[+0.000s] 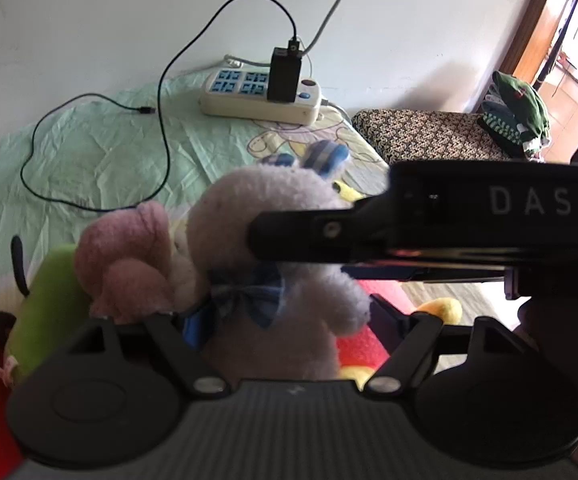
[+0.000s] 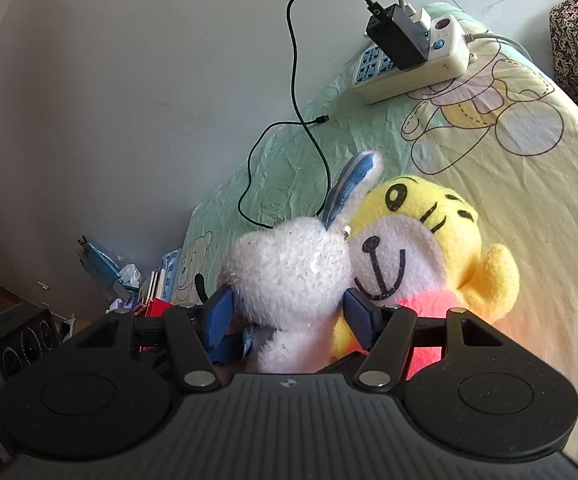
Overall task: Organize objects
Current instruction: 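Carry the held white bunny plush with the right tool toward the red box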
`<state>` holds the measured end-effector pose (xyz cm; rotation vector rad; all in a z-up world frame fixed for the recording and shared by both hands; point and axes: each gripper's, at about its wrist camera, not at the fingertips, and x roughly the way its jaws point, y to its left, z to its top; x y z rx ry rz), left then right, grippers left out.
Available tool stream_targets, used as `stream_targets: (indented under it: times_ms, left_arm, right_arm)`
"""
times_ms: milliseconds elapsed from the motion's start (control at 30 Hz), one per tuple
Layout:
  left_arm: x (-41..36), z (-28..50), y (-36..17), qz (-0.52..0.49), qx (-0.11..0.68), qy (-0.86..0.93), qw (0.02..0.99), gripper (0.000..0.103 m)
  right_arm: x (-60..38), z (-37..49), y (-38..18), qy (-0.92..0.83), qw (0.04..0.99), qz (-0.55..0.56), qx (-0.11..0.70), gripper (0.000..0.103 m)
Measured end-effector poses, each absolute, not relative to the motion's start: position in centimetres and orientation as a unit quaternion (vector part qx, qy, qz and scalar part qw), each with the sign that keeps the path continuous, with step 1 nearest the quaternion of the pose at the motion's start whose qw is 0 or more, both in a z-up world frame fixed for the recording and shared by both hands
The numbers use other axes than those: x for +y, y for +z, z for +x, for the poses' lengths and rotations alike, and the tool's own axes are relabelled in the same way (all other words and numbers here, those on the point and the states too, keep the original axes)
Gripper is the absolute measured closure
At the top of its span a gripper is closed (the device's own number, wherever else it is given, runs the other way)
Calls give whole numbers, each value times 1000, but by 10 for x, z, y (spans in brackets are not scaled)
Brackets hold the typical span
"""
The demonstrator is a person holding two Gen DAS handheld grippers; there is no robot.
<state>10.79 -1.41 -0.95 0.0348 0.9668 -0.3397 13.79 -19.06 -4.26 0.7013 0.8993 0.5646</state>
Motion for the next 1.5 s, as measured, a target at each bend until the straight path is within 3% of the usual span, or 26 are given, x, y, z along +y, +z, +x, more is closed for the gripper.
stream_targets:
  times_ms: [200,333,1033,1500]
  left_arm:
    - [-16,113,-14,27,456,-151,877,27]
    - [-12,104,-6,22,451,-146,880,40]
    - [20,-15,73,-47,355,-152,921,40]
    - [134,-72,94,-90,305,-100,943,40]
  right_arm:
    - [-191,139,-45,278,808,325,405,48]
    - [-193,133,-40,287,812,325,392,50]
    - [-173,45,24,362,839,265,308,49]
    - [-45,32,42,448,819,204,296,49]
